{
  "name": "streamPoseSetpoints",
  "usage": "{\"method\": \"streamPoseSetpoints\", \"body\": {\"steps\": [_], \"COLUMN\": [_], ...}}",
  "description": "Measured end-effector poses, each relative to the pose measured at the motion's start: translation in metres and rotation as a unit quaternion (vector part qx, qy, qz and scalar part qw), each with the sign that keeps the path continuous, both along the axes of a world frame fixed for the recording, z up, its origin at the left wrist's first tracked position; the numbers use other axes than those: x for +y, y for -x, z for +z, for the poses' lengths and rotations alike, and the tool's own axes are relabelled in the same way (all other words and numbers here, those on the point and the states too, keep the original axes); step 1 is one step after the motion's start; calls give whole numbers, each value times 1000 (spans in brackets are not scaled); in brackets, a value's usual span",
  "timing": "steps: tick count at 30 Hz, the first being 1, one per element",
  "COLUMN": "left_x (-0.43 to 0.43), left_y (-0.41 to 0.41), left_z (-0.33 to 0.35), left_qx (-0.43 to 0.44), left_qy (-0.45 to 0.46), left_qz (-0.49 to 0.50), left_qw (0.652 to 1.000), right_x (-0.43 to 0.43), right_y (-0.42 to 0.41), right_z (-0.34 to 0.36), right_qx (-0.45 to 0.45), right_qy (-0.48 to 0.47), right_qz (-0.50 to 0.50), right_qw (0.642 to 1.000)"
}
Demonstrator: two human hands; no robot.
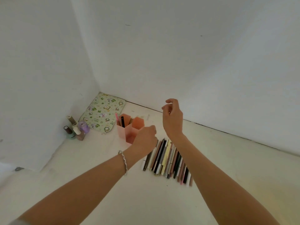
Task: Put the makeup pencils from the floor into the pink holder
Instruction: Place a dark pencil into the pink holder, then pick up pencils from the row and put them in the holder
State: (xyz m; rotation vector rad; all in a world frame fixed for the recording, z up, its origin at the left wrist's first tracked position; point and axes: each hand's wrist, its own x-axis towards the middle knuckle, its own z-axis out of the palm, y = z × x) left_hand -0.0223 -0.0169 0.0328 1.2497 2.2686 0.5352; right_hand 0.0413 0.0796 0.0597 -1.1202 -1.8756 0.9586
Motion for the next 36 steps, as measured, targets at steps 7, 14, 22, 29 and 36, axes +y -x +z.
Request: {"method": "streamPoseSetpoints", "body": {"steps": [7,14,22,29,36], "left_x": [9,15,22,32,17], "left_y": [-23,-28,1,46,52], "left_z": [-54,-63,-15,57,56], "left_qx": [129,111,73,-62,-81], "left_qy": [91,128,-19,-294,-299], "left_qz": [-48,-19,1,128,142], "left_qw": [986,985,997,945,940], "right_x": [12,15,17,-12,-39], "right_y": [-38,-46,-40,-11,2], "right_z": [-22,-37,-44,-60,-84], "right_qx": [-47,-73,-115,-437,-570], "right_qy": [44,64,65,60,-17], "right_qz": [3,15,15,143,130], "right_qw": [998,995,991,886,811]}}
